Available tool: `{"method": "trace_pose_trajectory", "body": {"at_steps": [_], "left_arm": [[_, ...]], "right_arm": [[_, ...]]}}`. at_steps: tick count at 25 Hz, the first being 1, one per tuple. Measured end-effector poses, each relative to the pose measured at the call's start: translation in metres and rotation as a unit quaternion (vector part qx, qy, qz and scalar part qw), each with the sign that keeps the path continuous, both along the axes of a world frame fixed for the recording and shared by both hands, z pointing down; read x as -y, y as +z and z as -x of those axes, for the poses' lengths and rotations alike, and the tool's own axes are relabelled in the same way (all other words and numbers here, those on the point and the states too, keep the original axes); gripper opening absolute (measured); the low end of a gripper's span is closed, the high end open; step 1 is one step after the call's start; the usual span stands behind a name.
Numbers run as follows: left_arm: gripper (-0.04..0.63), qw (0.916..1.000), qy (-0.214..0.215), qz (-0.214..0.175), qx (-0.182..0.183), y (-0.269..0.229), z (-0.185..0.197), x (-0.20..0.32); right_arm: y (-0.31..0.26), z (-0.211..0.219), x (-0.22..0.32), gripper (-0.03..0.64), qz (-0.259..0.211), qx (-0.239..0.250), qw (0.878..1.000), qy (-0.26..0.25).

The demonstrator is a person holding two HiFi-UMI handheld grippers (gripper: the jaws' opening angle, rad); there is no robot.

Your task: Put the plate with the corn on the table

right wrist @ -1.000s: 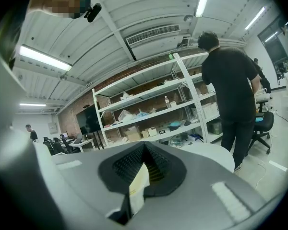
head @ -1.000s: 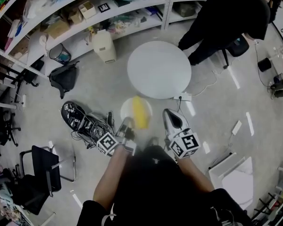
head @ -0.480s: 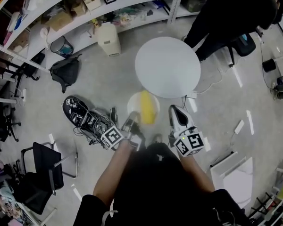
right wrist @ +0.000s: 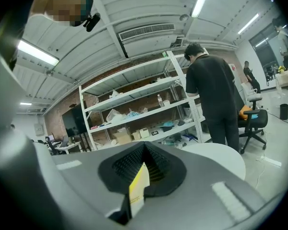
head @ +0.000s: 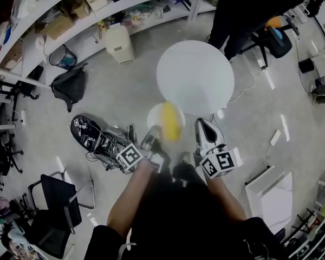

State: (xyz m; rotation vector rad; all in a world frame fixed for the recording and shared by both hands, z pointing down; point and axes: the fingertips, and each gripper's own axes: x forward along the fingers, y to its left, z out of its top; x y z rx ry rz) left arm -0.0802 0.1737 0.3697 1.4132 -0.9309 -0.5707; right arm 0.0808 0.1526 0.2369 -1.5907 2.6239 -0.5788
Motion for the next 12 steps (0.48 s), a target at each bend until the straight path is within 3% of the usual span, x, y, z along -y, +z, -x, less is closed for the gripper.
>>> {"method": "trace_pose_trajectory", "body": {"at_steps": [3,6,12], "left_arm": [[0.026,0.9999,0.011,0.012,-0.001,0.007,0.006,0.011],[0.026,0.9996,0.021,-0.002,-0.018,0.007,0.007,0.025],[0.026,0.9992,0.032,0.022,-0.006,0.031,0.012,0.041]], "right_arm": [[0.004,0.006,0.014,0.008,0.000,-0.003,1.000,0.014],[0.008,0.010,0.025,0.008,-0.001,-0.004,1.000,0.029],[0.020,0.012,0.043,0.008,0.000,0.002,0.999,0.045]]}}
